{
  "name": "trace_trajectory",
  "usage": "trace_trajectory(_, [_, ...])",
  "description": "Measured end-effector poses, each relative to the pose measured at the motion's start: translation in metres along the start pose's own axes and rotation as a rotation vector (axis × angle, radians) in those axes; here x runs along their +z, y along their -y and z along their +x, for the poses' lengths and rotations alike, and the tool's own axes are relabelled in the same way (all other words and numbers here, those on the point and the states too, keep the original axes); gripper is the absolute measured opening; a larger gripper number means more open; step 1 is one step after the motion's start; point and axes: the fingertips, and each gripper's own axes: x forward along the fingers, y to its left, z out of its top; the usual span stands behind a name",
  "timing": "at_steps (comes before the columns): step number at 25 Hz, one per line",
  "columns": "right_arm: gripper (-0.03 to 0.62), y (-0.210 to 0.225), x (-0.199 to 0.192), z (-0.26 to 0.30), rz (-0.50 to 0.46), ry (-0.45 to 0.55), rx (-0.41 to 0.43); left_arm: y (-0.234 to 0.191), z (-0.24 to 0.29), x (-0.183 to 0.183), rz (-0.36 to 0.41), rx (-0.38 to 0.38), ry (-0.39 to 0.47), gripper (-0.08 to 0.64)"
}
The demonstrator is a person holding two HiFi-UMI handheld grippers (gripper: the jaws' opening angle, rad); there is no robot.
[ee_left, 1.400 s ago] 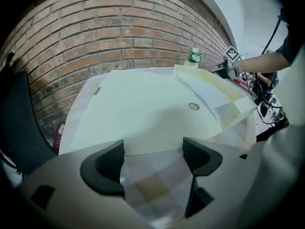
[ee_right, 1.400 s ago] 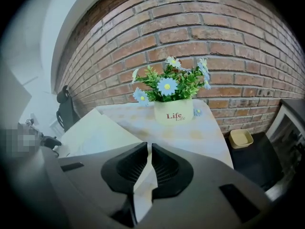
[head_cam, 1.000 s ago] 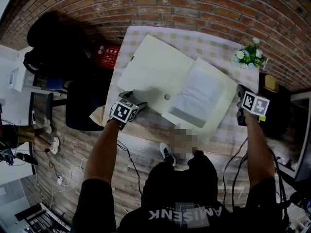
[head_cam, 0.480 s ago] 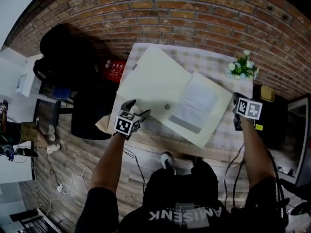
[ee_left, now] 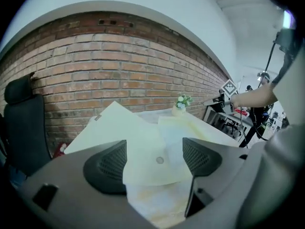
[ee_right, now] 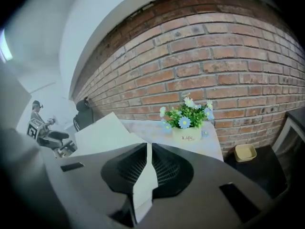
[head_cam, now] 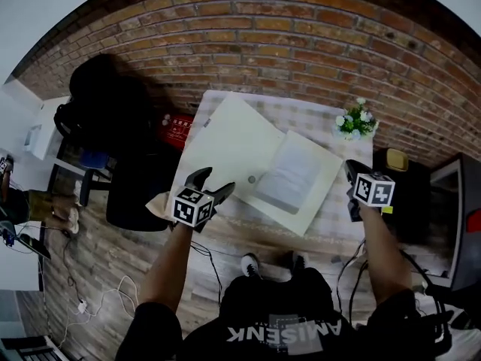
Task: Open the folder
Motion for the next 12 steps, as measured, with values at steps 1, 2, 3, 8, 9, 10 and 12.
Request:
trace_trajectory(1, [0.063,-0.009,0.003,-0.007,-0.012,0.012,0.020,0.009,-0.002,0.003,0.014,-0.009,0.016,0.377])
trace_trajectory(2, [0.063,-0.017,0.006,-0.015,-0.020,0.024,0.038,0.017,-0.005,0.007,0.021,-0.017,0.033,0.377])
trace_trajectory(3, [0.063,-0.025,0.009,-0.022,-0.026,0.036,0.054,0.025,-0.009,0.011,0.020,-0.024,0.051,0.374])
trace_trajectory(8, [0.063,-0.054,0.026,-0.056,-0.051,0.100,0.113,0.055,-0.033,0.040,-0.023,-0.046,0.171,0.279])
trace_trajectory(9, [0.061,-0.060,0.030,-0.063,-0.056,0.109,0.123,0.057,-0.039,0.047,-0.023,-0.037,0.190,0.279])
trace_trajectory(10, [0.061,-0.064,0.034,-0.069,-0.068,0.120,0.127,0.058,-0.043,0.053,-0.019,-0.018,0.206,0.276])
trace_trajectory(12, [0.061,-0.070,0.044,-0.081,-0.108,0.146,0.118,0.055,-0.051,0.067,-0.005,0.043,0.227,0.247])
